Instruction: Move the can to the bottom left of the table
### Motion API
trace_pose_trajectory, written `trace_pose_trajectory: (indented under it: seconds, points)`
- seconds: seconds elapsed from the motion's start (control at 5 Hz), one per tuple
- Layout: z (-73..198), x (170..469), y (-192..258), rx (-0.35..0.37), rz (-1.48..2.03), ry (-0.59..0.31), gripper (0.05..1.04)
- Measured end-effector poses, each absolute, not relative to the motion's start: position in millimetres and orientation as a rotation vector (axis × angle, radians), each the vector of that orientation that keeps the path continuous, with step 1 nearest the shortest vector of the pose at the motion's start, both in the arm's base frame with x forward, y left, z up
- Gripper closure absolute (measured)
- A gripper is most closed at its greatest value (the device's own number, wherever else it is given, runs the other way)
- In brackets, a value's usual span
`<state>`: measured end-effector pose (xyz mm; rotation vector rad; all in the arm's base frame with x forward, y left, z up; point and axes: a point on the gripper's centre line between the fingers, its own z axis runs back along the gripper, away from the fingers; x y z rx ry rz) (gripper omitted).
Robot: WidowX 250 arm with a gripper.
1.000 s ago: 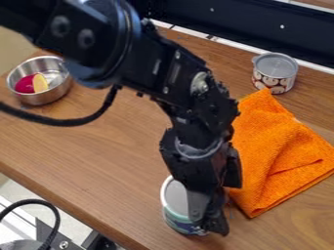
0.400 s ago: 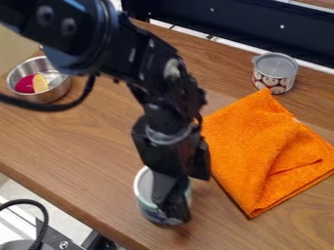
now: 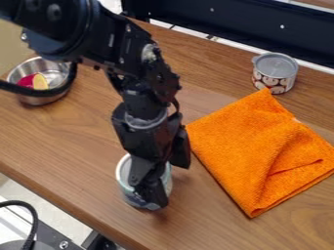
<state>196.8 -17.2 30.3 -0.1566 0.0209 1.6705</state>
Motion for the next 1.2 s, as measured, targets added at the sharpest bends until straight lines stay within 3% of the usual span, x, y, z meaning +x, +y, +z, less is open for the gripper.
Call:
trace_pose_trajectory:
  seconds: [0.4, 1.2]
  points:
    - [30, 199, 11, -0.177, 1.701, -0.009, 0.086]
    - [29, 190, 77, -0.141, 1.744, -0.096, 0.086]
